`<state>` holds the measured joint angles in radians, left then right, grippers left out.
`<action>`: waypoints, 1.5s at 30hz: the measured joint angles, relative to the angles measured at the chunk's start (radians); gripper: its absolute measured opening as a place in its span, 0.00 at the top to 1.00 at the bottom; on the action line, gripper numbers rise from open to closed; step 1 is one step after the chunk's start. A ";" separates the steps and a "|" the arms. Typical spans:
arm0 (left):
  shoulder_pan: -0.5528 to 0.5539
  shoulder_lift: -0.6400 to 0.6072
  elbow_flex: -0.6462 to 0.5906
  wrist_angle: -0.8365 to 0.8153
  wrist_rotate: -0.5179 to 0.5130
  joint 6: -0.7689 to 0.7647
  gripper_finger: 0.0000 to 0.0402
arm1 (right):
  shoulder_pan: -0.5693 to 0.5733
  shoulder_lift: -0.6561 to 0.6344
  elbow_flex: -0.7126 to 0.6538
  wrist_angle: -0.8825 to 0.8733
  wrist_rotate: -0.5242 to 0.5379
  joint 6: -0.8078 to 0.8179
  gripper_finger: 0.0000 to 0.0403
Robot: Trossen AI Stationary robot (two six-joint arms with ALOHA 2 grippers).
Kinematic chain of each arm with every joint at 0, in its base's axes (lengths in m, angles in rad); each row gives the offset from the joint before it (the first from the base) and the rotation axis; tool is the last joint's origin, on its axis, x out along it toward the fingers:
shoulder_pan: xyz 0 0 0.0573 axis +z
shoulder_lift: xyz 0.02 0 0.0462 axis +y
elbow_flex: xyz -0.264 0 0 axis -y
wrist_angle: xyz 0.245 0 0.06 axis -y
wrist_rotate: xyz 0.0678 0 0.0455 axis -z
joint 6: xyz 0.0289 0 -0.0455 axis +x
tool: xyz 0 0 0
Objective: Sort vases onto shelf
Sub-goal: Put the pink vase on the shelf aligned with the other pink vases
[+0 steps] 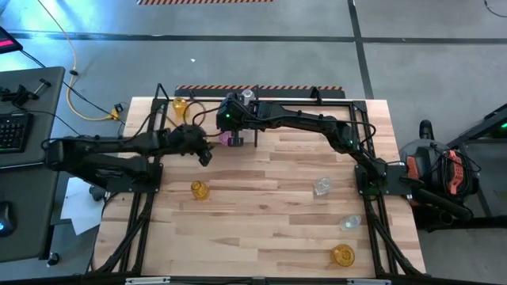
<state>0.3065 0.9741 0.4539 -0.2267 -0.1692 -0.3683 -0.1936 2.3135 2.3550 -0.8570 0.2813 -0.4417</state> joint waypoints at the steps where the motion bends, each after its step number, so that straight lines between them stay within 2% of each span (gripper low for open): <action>1: 0.000 -0.031 -0.031 0.035 -0.001 -0.017 0.71 | 0.000 0.000 0.000 0.000 0.000 0.003 1.00; 8: 0.000 -0.208 -0.212 0.341 0.016 -0.108 0.71 | 0.000 0.000 0.000 0.000 0.000 0.007 1.00; 16: 0.000 -0.204 -0.277 0.361 0.021 -0.163 0.71 | 0.000 0.000 0.000 0.001 0.000 0.018 1.00; 35: 0.003 0.067 -0.278 0.657 0.055 -0.172 0.71 | 0.001 0.000 0.000 0.007 0.000 0.041 1.00; 45: 0.052 0.198 -0.259 0.734 0.079 -0.180 0.71 | 0.003 0.000 0.000 0.007 0.000 0.041 1.00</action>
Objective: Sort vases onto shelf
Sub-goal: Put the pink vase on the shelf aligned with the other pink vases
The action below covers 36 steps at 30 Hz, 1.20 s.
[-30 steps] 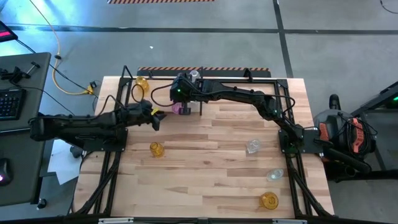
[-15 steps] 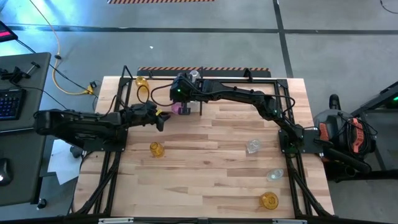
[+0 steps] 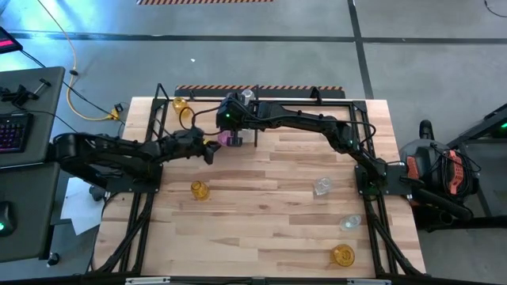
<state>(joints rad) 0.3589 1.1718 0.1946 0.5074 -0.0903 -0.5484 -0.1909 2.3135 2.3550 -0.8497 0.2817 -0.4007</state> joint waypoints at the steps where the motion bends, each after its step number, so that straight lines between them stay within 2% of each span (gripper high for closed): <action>1: 0.004 0.011 0.008 0.011 0.002 0.001 0.71 | 0.000 0.000 0.000 0.000 0.000 0.000 1.00; 13: 0.021 0.122 0.101 0.020 0.060 0.053 0.71 | 0.002 0.000 0.000 0.000 0.003 -0.002 1.00; 36: 0.020 0.123 0.102 -0.022 0.029 0.044 0.71 | 0.008 0.000 0.000 0.000 -0.009 -0.026 1.00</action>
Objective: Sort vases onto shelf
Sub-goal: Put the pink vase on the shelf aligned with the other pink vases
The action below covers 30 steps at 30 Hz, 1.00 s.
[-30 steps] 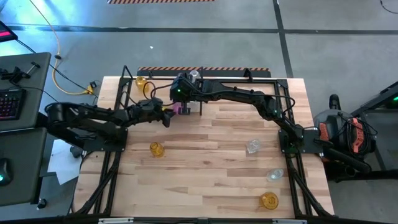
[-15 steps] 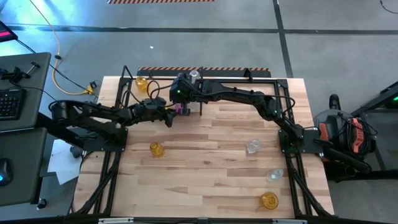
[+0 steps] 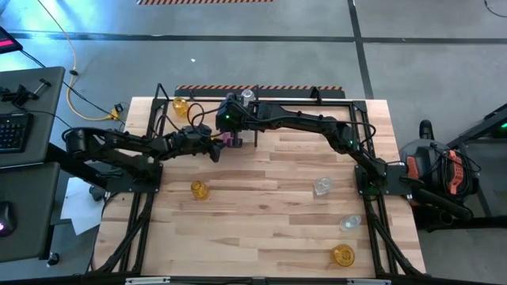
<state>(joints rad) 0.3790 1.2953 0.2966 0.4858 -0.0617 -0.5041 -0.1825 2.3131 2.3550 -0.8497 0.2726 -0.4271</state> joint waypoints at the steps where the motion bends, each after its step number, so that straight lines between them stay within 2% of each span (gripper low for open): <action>1: 0.000 0.000 0.000 0.000 -0.004 0.000 0.71 | 0.000 0.000 0.000 0.000 0.000 0.000 1.00; 7: 0.000 0.000 0.000 0.000 -0.013 0.000 0.71 | 0.003 0.000 0.000 0.000 -0.037 0.000 1.00; 23: 0.000 0.000 0.000 0.001 -0.014 -0.043 0.71 | 0.009 0.000 0.000 0.000 -0.028 0.000 1.00; 30: 0.000 0.000 0.000 -0.001 -0.014 -0.045 0.71 | 0.010 -0.002 0.000 0.002 0.009 0.010 0.89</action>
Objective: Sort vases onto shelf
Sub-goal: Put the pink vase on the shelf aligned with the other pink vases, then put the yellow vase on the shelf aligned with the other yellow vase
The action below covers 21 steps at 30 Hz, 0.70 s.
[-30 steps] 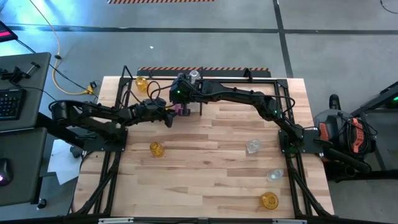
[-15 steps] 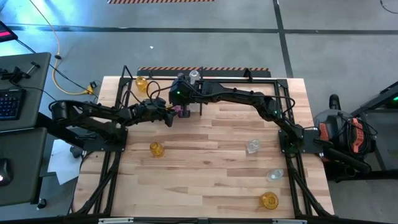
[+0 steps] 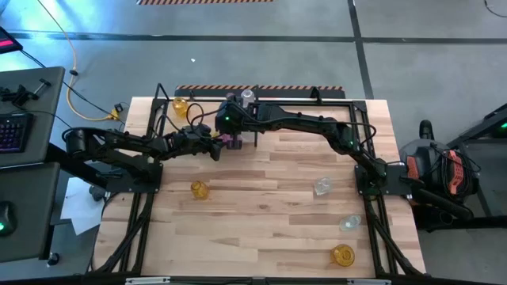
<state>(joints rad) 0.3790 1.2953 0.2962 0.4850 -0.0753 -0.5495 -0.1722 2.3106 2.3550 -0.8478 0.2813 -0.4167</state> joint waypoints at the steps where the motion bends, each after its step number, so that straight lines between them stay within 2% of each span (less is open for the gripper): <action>1: 0.000 0.000 0.000 0.000 0.000 0.000 0.71 | 0.000 0.000 0.000 0.000 0.008 0.002 0.87; 5: 0.000 0.000 0.000 -0.001 0.000 0.000 0.71 | 0.001 0.000 0.000 0.000 0.019 0.008 0.82; 12: 0.000 0.000 0.000 -0.002 0.000 0.001 0.71 | 0.006 0.000 0.000 0.024 0.026 0.008 0.81; 21: 0.000 0.000 0.000 -0.018 -0.009 0.001 0.71 | 0.030 -0.043 0.001 0.168 0.052 -0.029 0.81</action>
<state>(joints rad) 0.3794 1.2953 0.2962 0.4675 -0.0843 -0.5488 -0.1420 2.2673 2.3562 -0.6794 0.3337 -0.4454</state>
